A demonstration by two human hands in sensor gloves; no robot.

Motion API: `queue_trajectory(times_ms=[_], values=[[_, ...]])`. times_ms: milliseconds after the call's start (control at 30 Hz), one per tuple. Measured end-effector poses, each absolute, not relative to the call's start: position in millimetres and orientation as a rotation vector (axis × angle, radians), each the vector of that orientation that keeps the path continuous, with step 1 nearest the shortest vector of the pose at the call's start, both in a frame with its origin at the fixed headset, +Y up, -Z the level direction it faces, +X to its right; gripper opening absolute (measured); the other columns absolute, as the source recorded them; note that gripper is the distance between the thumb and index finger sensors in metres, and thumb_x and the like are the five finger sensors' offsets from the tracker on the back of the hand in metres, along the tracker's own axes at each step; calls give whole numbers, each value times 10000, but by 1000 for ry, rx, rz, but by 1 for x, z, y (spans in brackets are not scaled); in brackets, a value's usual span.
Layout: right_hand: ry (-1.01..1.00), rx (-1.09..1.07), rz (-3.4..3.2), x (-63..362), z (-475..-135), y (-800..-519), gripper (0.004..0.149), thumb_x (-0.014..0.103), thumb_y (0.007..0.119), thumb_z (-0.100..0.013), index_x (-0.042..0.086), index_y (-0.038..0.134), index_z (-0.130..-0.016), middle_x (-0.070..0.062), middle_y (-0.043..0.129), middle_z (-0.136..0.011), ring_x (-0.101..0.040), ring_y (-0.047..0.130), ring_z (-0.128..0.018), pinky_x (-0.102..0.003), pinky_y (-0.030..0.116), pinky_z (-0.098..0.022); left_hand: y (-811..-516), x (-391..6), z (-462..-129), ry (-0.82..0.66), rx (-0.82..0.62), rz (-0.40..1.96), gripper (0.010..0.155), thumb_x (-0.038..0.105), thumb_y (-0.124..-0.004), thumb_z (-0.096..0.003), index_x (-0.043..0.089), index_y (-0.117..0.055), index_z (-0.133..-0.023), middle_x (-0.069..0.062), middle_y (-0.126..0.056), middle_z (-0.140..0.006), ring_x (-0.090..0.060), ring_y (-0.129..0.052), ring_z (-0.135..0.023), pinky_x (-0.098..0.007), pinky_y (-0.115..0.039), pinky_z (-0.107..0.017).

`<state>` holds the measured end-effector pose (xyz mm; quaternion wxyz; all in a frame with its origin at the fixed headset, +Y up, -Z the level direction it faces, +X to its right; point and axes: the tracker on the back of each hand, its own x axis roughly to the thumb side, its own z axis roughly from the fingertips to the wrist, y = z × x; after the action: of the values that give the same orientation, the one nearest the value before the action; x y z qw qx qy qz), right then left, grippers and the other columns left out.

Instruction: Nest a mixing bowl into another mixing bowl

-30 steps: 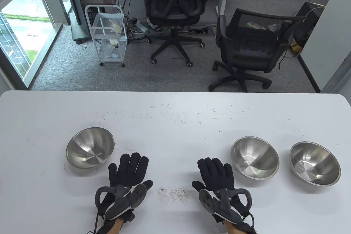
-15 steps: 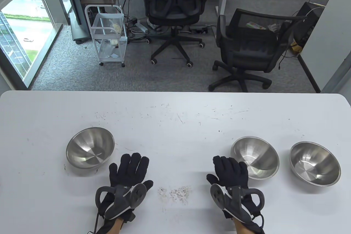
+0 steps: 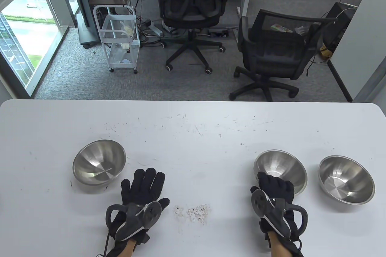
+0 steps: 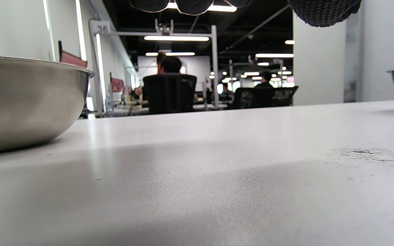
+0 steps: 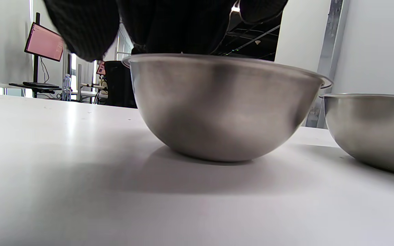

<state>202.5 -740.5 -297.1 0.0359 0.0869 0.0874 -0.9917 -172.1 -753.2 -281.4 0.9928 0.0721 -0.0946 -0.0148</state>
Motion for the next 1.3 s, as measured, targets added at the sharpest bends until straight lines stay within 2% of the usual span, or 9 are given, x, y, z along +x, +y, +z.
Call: queue_trajectory(times_ms=[367, 600, 833, 1067, 1300], values=[[218, 310, -3007, 202, -306, -750, 375, 417, 872, -478, 290, 896, -830, 42, 1103, -722, -208, 1073, -678, -563, 691, -668, -753, -171, -281, -191, 142, -28, 816, 662, -624, -506, 360, -346, -1211, -37, -380, -1306, -387, -394, -1193, -722, -427, -771], [385, 376, -2939, 200, -307, -750, 288, 383, 922, -463, 316, 935, -743, 68, 1114, -629, -190, 1081, -597, -552, 711, -656, -752, -171, -281, -191, 144, -25, 815, 662, -624, -506, 362, -349, -1212, -34, -383, -1306, -386, -394, -1194, -722, -427, -772], [442, 367, -2917, 198, -307, -750, 280, 373, 935, -455, 315, 937, -729, 61, 1108, -621, -188, 1072, -594, -548, 710, -659, -752, -172, -281, -189, 144, -21, 814, 662, -625, -506, 362, -351, -1211, -33, -384, -1306, -386, -394, -1193, -721, -428, -772], [509, 278, -2931, 186, -303, -745, 278, 373, 931, -454, 323, 935, -728, 64, 1106, -624, -185, 1070, -596, -546, 711, -657, -752, -173, -282, -185, 147, -14, 813, 663, -625, -505, 362, -354, -1211, -36, -385, -1306, -386, -395, -1194, -721, -429, -772], [605, 100, -2946, 152, -299, -740, 281, 372, 930, -451, 325, 932, -728, 68, 1104, -627, -184, 1069, -600, -545, 713, -654, -750, -174, -283, -176, 146, -18, 813, 663, -624, -507, 362, -352, -1213, -32, -386, -1307, -384, -395, -1195, -720, -429, -773]])
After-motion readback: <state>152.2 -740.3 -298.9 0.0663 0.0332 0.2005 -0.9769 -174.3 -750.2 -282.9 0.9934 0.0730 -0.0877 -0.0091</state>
